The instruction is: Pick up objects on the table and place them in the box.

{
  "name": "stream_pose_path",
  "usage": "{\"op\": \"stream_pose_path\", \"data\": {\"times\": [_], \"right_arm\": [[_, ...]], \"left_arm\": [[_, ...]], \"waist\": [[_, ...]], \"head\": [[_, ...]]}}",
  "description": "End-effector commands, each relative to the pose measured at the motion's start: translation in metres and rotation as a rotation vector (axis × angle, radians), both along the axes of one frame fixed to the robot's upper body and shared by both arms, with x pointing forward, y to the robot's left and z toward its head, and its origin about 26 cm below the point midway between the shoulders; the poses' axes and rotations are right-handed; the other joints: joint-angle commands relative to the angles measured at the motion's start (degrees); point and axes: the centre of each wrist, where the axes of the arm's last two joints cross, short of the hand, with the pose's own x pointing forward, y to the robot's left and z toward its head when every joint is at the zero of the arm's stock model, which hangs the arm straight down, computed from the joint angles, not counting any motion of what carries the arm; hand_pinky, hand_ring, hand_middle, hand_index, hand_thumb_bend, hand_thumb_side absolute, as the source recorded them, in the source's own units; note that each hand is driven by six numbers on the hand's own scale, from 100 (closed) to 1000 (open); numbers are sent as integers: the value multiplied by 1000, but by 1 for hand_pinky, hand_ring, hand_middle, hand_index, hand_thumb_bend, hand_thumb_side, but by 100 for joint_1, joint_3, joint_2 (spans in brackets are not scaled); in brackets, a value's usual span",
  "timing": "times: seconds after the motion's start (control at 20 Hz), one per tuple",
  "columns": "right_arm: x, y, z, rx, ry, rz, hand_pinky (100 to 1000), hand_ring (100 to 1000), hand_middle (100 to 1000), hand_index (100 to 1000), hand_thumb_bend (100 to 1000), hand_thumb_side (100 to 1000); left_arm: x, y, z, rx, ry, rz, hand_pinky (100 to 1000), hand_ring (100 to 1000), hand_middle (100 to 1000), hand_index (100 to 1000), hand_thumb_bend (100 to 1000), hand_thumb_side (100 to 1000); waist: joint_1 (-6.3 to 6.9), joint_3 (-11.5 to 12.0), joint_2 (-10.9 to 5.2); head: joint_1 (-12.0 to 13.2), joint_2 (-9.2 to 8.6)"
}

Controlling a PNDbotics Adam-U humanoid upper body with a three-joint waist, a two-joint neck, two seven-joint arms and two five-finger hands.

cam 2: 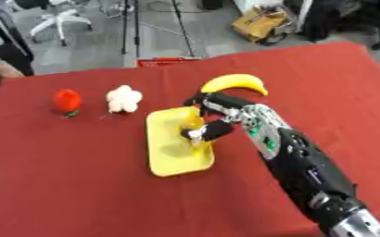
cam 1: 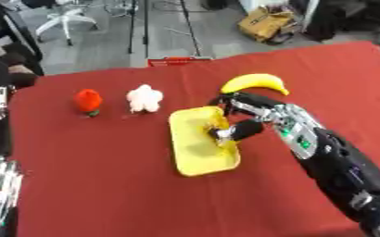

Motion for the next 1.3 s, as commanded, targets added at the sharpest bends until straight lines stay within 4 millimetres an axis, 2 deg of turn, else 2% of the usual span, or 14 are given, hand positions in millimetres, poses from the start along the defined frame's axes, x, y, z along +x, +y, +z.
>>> {"op": "stream_pose_path", "data": {"times": [0.05,0.1,0.15,0.2,0.25,0.45,0.6,0.65,0.7,0.75,0.95,1.1,1.15,1.3], "right_arm": [[4,2,18,36,-43,19,701,710,880,952,508,605],[4,3,19,44,-45,22,701,710,880,952,508,605],[3,5,24,68,-61,32,715,722,891,965,286,787],[3,6,30,101,-79,40,715,722,891,965,286,787],[2,8,39,145,-109,52,727,737,899,966,173,849],[-11,7,88,315,-253,77,731,744,895,958,142,838],[-29,-8,120,421,-349,49,726,742,890,953,141,833],[-34,-18,121,448,-348,7,709,723,876,948,139,824],[-36,-28,118,484,-332,-44,707,720,874,947,100,824],[-38,-40,114,523,-311,-102,699,707,862,941,130,812],[-47,-80,99,666,-272,-307,689,693,852,930,122,803],[-55,-99,95,713,-283,-393,681,682,841,918,105,777],[-58,-104,95,718,-287,-409,677,679,836,902,100,739],[-70,-114,97,710,-306,-430,677,679,835,902,100,716]], "left_arm": [[0,-1,6,7,-21,-8,684,626,719,803,583,899],[0,-1,6,7,-21,-8,684,626,719,803,583,899],[0,0,6,7,-21,-8,683,626,719,803,583,899],[0,0,6,8,-21,-7,683,626,719,803,583,899],[0,0,6,8,-20,-6,683,626,719,803,580,902],[0,1,6,7,-20,0,683,627,719,803,565,912],[0,2,7,8,-21,3,683,627,720,802,563,913],[0,2,7,9,-22,4,684,628,721,802,562,915],[0,2,7,11,-22,5,684,628,721,802,558,914],[0,3,7,11,-22,7,684,628,721,802,561,917],[0,4,7,8,-23,13,684,629,725,802,555,926],[0,4,7,8,-24,14,684,631,727,802,554,925],[0,4,7,9,-23,13,684,635,730,803,554,924],[0,5,6,8,-22,16,683,637,731,803,554,921]], "waist": [[-51,0,-165],[-52,-1,-164],[-51,-4,-165],[-52,-7,-164],[-52,-13,-164],[-56,-39,-158],[-66,-59,-151],[-64,-70,-144],[-63,-74,-140],[-60,-85,-133],[-52,-112,-114],[-46,-143,-100],[-44,-149,-95],[-30,-170,-82]], "head": [[-7,27],[-6,27],[1,27],[10,26],[24,26],[79,25],[128,14],[167,-3],[194,-16],[225,-28],[306,-36],[338,-22],[350,-23],[390,-37]]}}
